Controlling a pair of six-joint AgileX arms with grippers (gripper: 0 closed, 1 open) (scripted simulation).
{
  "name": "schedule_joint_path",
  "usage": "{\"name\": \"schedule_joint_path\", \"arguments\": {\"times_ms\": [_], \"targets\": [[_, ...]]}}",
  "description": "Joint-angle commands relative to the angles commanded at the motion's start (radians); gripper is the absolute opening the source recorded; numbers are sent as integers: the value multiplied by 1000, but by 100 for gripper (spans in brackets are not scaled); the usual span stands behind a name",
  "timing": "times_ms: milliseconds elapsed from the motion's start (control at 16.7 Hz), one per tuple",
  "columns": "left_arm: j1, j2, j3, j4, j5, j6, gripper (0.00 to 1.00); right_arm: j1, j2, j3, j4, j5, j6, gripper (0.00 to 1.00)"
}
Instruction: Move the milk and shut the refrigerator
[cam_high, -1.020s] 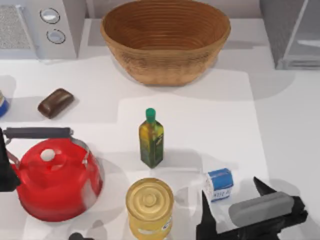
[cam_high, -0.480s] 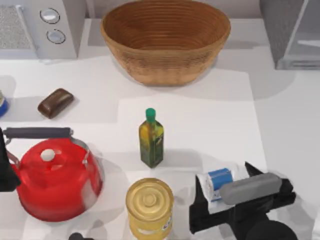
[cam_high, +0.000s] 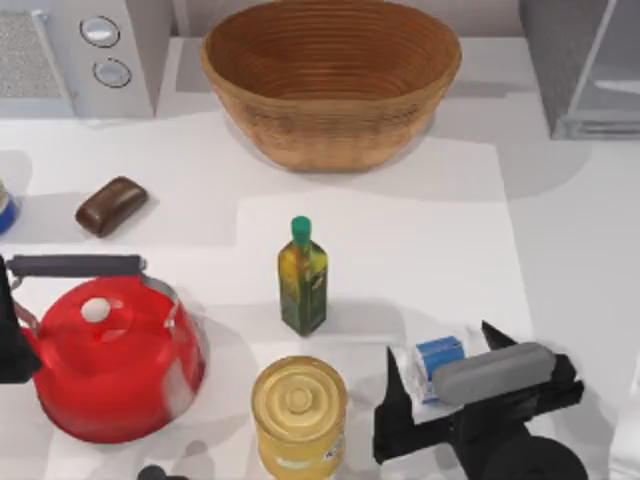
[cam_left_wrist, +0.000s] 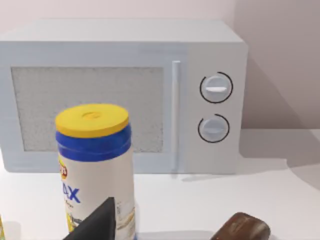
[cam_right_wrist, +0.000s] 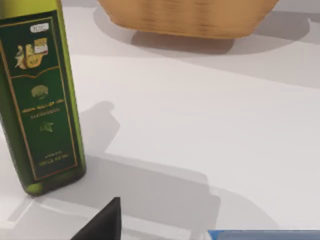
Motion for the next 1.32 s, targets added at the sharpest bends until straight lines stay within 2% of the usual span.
{"name": "schedule_joint_path", "arguments": {"times_ms": [660,1320], "targets": [[0,0,0,0,0,0,100,0,0,0,0,0,0,2],[0,0,0,0,0,0,100,0,-16,-9,-6,-11,-1,0]]}}
